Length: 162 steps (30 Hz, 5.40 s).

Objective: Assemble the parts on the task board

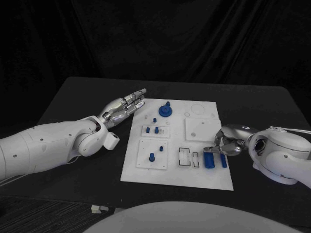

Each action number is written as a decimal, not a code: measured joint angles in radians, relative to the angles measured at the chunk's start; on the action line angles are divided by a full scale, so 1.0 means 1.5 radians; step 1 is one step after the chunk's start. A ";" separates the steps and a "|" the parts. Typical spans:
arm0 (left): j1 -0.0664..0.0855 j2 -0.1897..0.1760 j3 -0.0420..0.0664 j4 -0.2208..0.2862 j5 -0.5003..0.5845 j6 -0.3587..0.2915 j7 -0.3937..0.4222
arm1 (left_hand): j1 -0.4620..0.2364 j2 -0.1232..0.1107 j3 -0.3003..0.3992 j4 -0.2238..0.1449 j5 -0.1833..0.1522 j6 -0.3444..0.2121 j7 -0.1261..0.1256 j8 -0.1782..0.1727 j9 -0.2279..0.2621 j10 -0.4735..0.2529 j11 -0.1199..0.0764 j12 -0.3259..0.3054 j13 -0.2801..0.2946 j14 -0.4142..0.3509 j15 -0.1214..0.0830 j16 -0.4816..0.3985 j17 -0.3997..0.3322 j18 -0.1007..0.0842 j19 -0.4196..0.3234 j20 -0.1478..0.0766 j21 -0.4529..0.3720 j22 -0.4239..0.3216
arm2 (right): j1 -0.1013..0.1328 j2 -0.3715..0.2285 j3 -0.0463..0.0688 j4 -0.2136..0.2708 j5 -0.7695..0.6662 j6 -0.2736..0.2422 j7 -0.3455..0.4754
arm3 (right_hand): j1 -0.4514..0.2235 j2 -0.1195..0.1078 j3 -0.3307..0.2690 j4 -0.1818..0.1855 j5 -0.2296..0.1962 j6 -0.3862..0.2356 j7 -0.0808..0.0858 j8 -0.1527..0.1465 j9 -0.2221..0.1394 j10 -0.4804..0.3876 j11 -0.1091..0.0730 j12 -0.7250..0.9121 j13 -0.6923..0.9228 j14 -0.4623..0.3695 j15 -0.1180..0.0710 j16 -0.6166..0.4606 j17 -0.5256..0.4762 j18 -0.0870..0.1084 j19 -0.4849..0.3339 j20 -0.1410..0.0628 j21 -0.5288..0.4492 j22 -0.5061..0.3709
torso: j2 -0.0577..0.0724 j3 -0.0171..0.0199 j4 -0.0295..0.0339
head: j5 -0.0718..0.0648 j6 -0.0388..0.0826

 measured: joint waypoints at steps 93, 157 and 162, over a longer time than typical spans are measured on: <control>-0.003 0.009 0.000 -0.010 0.000 0.016 -0.011 | 0.003 0.003 0.002 -0.002 0.008 0.002 0.002 0.000 0.000 0.000 0.005 0.000 0.000 0.000 0.014 0.000 0.000 0.000 0.000 0.014 0.000 0.000 | -0.023 0.063 0.003 -0.006 0.274 -0.131 0.019 | 0.074 -0.009 0.090 -0.022 0.256 0.039 0.018 -0.216 -0.003 0.000 0.006 0.000 0.000 0.000 0.005 0.000 0.000 0.000 0.002 0.003 -0.007 0.000 | 0.000 -0.0003 0.0004 | 0.003 0.000; -0.004 0.012 0.000 -0.017 0.000 0.026 -0.021 | 0.003 0.003 0.002 -0.002 0.008 0.011 0.011 0.003 0.001 0.000 0.009 0.000 0.000 0.000 0.024 0.000 0.000 0.000 0.000 0.019 0.000 0.000 | -0.028 0.117 0.003 -0.025 0.235 -0.074 -0.028 | -0.091 0.005 -0.041 0.002 -0.020 0.024 0.033 -0.242 0.015 0.000 0.015 0.000 0.000 -0.001 0.014 -0.016 0.000 0.000 0.002 0.012 -0.044 0.000 | 0.001 0.0002 -0.0001 | 0.008 0.000; -0.004 0.012 0.000 -0.017 0.000 0.026 -0.022 | 0.003 0.003 0.002 -0.002 0.008 0.011 0.011 0.003 0.001 0.000 0.009 0.000 0.000 0.000 0.024 0.000 0.000 0.000 0.000 0.019 0.000 0.000 | -0.028 0.115 0.003 -0.023 0.235 -0.080 -0.025 | -0.099 0.008 -0.046 0.002 -0.020 0.024 0.033 -0.242 0.016 0.000 0.014 0.000 0.000 -0.001 0.014 -0.016 0.000 0.000 0.002 0.012 -0.044 0.000 | 0.001 0.0003 -0.0001 | 0.009 0.000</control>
